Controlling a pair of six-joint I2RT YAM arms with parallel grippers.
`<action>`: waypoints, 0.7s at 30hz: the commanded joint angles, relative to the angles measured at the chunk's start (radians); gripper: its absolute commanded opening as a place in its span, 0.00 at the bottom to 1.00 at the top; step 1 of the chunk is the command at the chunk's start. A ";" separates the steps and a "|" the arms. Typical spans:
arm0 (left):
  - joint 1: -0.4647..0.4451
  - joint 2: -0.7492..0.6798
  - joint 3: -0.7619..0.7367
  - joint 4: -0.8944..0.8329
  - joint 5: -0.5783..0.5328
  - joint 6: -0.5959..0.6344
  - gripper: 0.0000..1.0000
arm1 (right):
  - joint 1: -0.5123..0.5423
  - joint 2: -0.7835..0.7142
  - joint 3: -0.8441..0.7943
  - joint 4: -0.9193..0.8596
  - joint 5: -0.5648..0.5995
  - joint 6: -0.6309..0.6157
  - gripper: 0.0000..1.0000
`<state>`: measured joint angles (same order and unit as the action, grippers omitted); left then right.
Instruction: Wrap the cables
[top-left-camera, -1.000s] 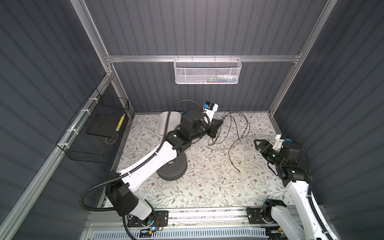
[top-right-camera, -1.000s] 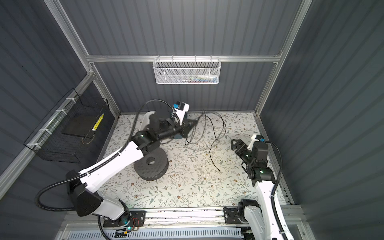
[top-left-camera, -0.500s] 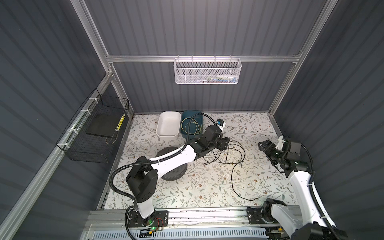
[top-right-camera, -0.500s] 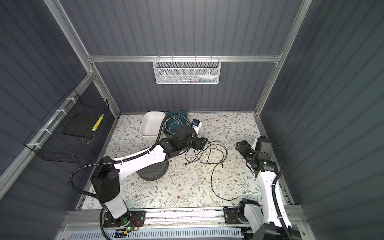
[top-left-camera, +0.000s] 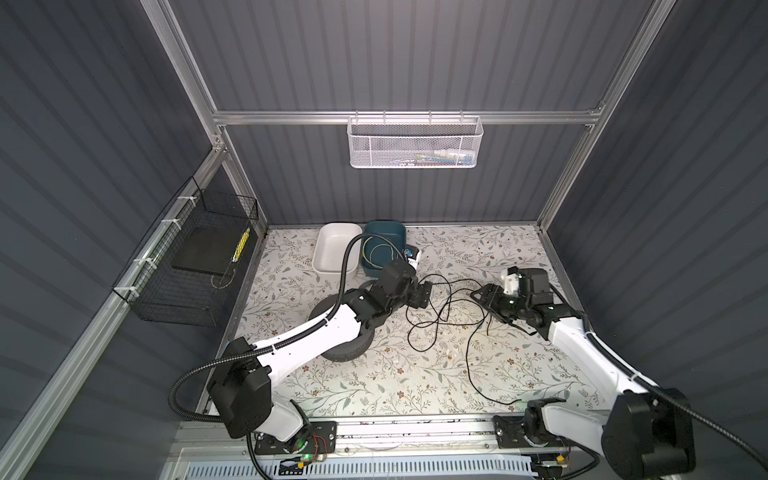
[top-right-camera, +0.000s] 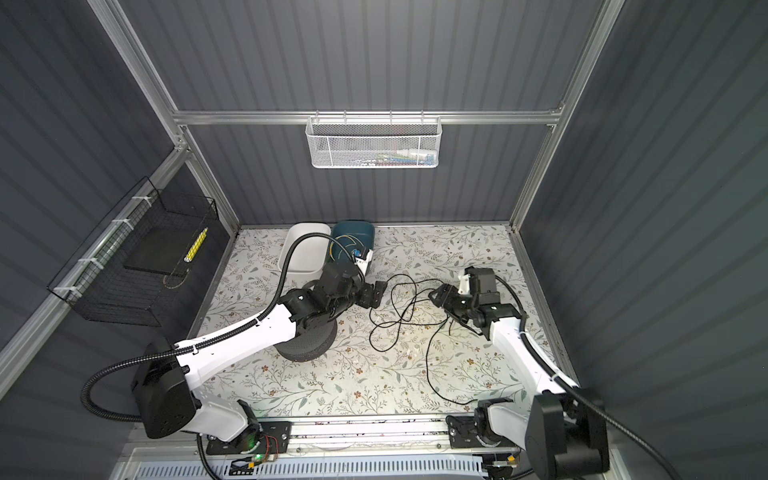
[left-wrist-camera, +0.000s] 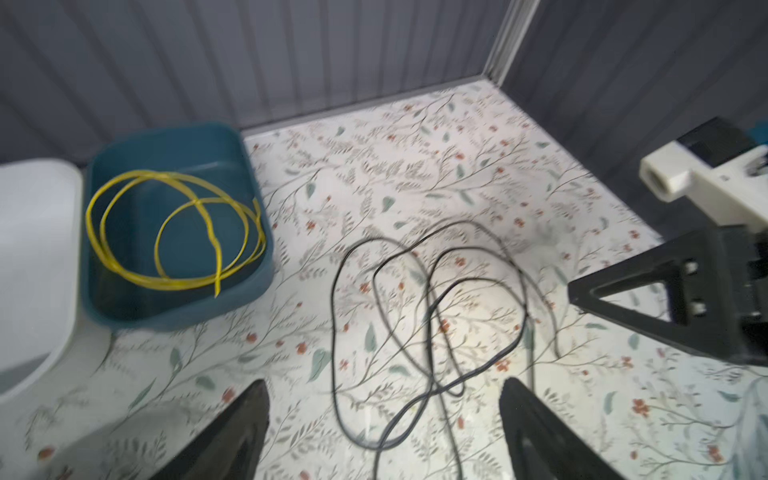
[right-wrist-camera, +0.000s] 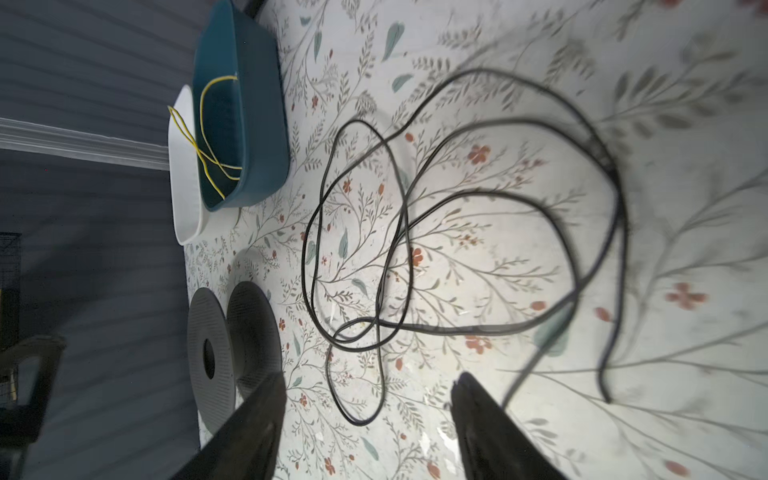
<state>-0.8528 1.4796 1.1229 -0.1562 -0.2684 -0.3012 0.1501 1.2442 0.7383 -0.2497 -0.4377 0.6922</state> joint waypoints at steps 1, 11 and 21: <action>0.033 -0.048 -0.071 -0.018 -0.038 -0.089 0.87 | 0.047 0.101 0.018 0.074 -0.022 0.018 0.51; 0.061 -0.124 -0.188 -0.006 -0.052 -0.136 0.86 | 0.118 0.331 -0.097 0.405 -0.154 0.305 0.62; 0.063 -0.124 -0.191 0.009 -0.036 -0.130 0.86 | 0.136 0.456 -0.223 0.826 -0.224 0.631 0.56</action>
<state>-0.7956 1.3655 0.9375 -0.1680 -0.3035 -0.4236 0.2779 1.6550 0.5438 0.4175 -0.6357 1.1862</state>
